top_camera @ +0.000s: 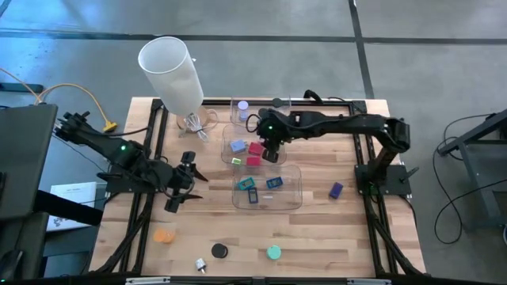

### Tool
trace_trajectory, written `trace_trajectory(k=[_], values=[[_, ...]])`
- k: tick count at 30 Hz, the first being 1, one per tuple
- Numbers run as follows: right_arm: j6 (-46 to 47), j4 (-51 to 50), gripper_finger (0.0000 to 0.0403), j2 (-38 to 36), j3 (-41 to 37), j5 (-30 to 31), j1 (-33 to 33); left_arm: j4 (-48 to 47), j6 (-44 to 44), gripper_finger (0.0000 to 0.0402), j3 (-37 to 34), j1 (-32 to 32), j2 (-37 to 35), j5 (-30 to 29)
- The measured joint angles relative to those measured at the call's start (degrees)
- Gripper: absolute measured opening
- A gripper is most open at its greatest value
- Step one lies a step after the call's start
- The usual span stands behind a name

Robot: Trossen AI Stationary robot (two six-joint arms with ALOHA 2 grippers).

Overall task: Pick & Place Office items
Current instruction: Put the small red charger adapter into the middle transparent bin

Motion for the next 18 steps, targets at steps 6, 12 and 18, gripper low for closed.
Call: trace_trajectory(k=[6, 12, 18], values=[[3.84, -2.94, 0.011, 3.41, 0.0, -1.46, -1.53, 5.12, -1.31, 0.0246, -2.95, -0.59, 0.0, 0.09], [5.82, -4.6, 0.011, 5.32, 0.09, -2.2, -3.28, 8.03, -1.8, 0.0246, -4.24, -1.49, 0.37, 0.07], [7.18, -5.04, 0.0127, 6.02, 0.13, -4.79, -4.53, 8.31, -2.27, 0.0246, -4.28, -2.12, 1.1, 0.08]])
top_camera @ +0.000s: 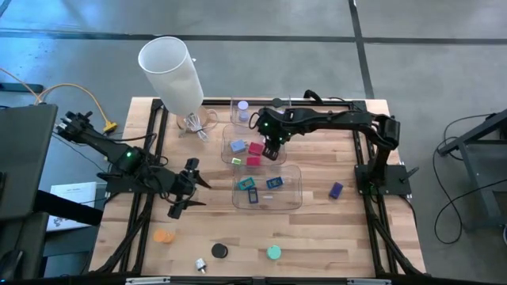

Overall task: Pick & Place Office items
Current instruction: Put the small red charger adapter into the middle transparent bin, then put the light blue hourglass into the top transparent bin

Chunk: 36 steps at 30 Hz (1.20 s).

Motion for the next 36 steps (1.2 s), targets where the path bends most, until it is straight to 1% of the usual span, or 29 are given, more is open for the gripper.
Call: trace_trajectory(k=[5, 12, 17, 22, 24, 29, 36], values=[[0.45, -0.39, 0.0174, 0.18, -0.13, 0.22, -0.16, 0.12, -0.29, 0.0246, 0.02, 0.0, 0.74, -0.03], [1.76, 0.87, 0.0212, 0.18, -0.13, 1.06, 0.12, 0.11, -0.31, 0.0246, 0.02, 0.0, 2.21, -0.03], [1.34, 0.7, 0.023, -0.18, -0.13, 5.47, 0.09, 0.11, -0.6, 0.0246, 0.02, 0.0, 3.19, -0.03], [1.35, 0.26, 0.023, -3.26, -0.13, 6.16, 0.3, 0.21, -1.16, 0.0246, 0.02, 0.0, 3.4, -0.05], [1.44, -0.37, 0.0228, -5.28, -0.13, 4.8, 0.37, 0.6, -1.18, 0.0246, 0.02, 0.0, 3.4, -0.05], [2.76, -2.93, 0.0228, -10.55, -0.11, -1.35, 1.53, 0.92, -1.18, 0.0246, 0.02, 0.0, 3.4, -0.05], [5.35, -8.65, 0.0228, -16.85, 0.02, -7.06, 6.33, 0.88, -1.18, 0.0246, 0.02, -0.02, 3.4, -0.04]])
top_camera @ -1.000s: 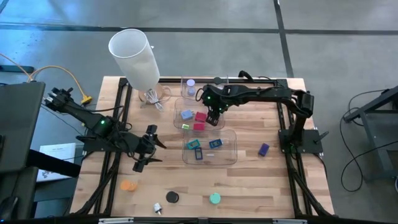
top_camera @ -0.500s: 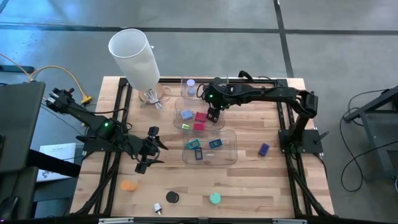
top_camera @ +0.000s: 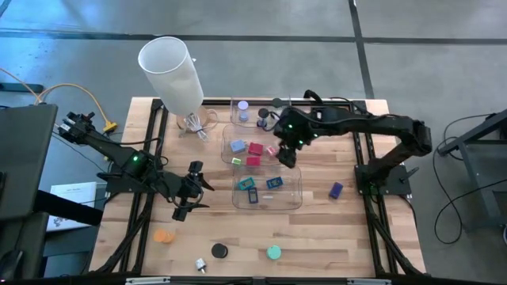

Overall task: Pick & Place Office items
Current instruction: Put the light blue hourglass into the top transparent bin

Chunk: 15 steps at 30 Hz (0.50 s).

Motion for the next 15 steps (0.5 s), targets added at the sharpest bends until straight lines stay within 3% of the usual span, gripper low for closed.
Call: trace_trajectory(k=[5, 15], values=[[8.96, -7.01, 0.0227, -3.72, -0.04, -3.6, 4.39, -0.1, -0.58, 0.0246, 0.0, 0.0, -0.02, -0.01], [22.39, -15.28, 0.0228, -5.77, -0.13, -3.03, 18.45, -0.08, -1.48, 0.0246, 0.02, 0.0, 0.91, -0.06]])
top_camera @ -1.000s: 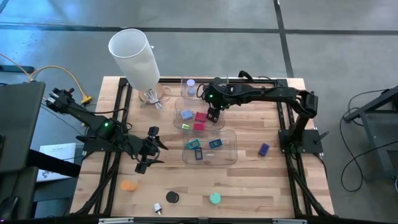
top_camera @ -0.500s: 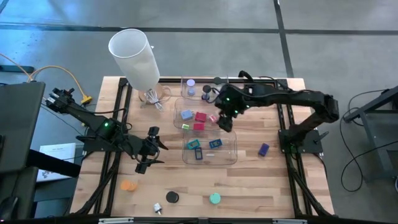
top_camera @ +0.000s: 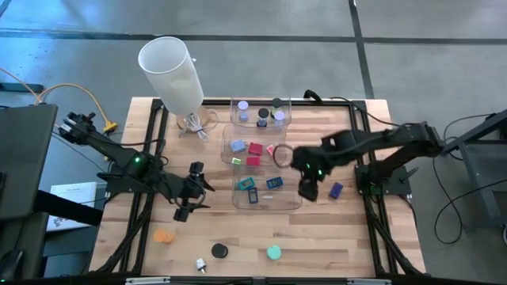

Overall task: Pick & Place Office items
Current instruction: Put the light blue hourglass into the top transparent bin

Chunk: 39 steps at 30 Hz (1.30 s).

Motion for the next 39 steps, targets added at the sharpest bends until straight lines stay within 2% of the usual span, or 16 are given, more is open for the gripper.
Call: trace_trajectory(k=[3, 5, 7, 11, 14, 18, 22, 27, 39], values=[[1.89, 0.23, 0.0228, 0.0, 0.0, 2.15, 5.59, 0.0, -0.65, 0.0246, 0.0, 0.0, 1.18, 0.02], [2.65, 0.29, 0.0229, 0.02, 0.0, 6.44, 9.3, 0.07, -2.04, 0.0246, 0.0, 0.0, 2.34, 0.02], [3.8, 0.31, 0.0229, 0.02, 0.0, 12.77, 12.96, 0.12, -4.39, 0.0246, 0.01, 0.0, 3.75, 0.01], [11.12, 0.34, 0.0229, 0.04, 0.0, 29.56, 19.72, 0.13, -6.96, 0.0246, 0.0, 0.0, 7.16, 0.06], [14.07, 2.15, 0.0229, 0.56, -0.09, 36.91, 24.61, 0.15, -7.11, 0.0246, 0.0, 0.0, 9.7, 0.21], [10.95, 8.16, 0.0229, 2.12, -0.28, 36.27, 29.73, 2.98, -7.18, 0.0246, 0.0, 0.0, 11.79, 0.27], [3.4, 17.7, 0.0229, 3.5, -0.22, 33.81, 33.57, 7.32, -7.42, 0.0246, 0.02, 0.02, 12.05, 1.11], [-2.0, 27.66, 0.0229, 4.82, -0.24, 32.07, 36.35, 7.78, -7.28, 0.0246, 0.02, 0.0, 11.95, 1.82], [-2.87, 32.46, 0.0229, 4.98, -0.24, 31.44, 36.66, 7.68, -8.04, 0.0246, 0.02, -1.81, 11.95, 1.83]])
